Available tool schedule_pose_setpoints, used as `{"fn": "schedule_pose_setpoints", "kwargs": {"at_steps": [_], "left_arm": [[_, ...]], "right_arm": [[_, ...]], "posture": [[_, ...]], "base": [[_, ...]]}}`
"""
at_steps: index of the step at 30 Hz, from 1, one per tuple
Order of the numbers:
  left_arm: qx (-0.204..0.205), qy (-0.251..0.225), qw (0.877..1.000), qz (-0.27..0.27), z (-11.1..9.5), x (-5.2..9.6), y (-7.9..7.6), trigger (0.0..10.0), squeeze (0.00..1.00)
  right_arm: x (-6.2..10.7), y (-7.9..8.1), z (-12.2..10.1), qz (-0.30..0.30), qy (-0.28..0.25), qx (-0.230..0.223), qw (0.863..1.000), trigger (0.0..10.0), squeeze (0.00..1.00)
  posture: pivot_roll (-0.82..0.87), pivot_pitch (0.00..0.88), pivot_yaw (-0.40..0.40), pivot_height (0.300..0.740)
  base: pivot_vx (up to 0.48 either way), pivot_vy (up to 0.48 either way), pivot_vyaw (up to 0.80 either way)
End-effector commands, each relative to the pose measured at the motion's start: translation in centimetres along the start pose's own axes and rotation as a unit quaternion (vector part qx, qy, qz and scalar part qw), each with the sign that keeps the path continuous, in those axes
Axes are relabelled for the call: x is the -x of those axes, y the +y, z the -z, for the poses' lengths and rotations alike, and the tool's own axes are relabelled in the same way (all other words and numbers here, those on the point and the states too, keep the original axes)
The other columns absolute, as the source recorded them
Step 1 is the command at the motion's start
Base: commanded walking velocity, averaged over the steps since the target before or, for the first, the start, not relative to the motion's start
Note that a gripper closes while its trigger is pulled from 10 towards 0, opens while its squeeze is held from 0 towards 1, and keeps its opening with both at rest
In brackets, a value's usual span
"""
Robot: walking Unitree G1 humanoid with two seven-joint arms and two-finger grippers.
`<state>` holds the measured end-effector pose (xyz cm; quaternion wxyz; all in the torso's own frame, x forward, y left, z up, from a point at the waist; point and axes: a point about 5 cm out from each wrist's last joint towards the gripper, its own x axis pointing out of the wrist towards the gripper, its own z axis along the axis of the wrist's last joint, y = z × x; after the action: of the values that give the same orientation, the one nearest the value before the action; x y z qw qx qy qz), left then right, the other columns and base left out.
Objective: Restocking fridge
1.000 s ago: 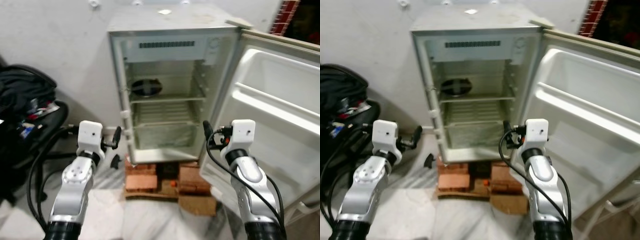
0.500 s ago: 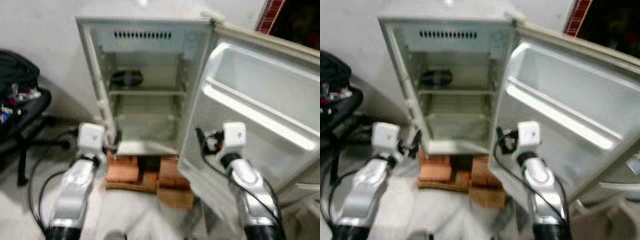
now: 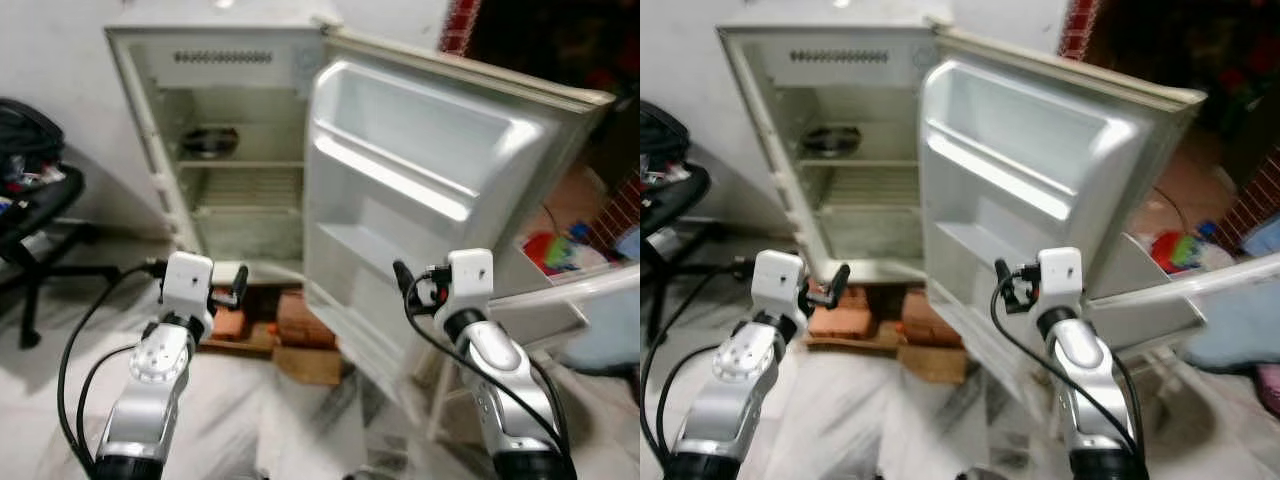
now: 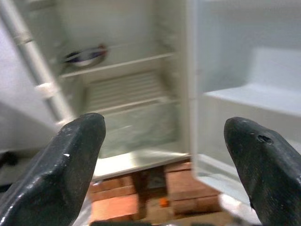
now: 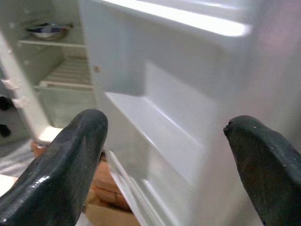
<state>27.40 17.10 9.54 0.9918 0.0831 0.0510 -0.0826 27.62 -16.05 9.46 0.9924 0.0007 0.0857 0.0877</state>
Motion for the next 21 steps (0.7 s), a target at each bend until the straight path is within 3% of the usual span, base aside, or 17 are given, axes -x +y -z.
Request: {"fn": "schedule_pose_setpoints", "kwargs": {"at_steps": [1,5,17,21], "left_arm": [[-0.009,-0.008,1.000,-0.001,-0.3,0.1,0.3,10.0,0.00],[-0.010,-0.005,1.000,0.001,0.0,0.1,0.6,10.0,0.00],[-0.003,0.002,1.000,-0.025,0.2,0.2,1.4,10.0,0.00],[0.003,0.004,0.999,-0.035,0.3,0.2,1.5,10.0,0.00]], "right_arm": [[-0.1,0.5,-0.5,-0.021,-0.006,-0.002,1.000,10.0,0.00],[-0.2,0.4,-0.6,-0.026,-0.005,0.003,1.000,10.0,0.00],[-0.7,-0.4,-2.3,0.005,-0.050,0.005,0.999,10.0,0.00],[-0.9,-0.3,-2.5,0.000,-0.053,0.002,0.999,10.0,0.00]], "posture": [[0.05,0.000,-0.017,0.740],[0.05,0.000,-0.017,0.740],[0.06,0.000,-0.020,0.740],[0.06,0.000,-0.020,0.740]], "base": [[0.000,-0.446,0.00],[0.062,-0.225,0.00],[0.463,0.000,0.00],[0.124,0.000,0.00]]}}
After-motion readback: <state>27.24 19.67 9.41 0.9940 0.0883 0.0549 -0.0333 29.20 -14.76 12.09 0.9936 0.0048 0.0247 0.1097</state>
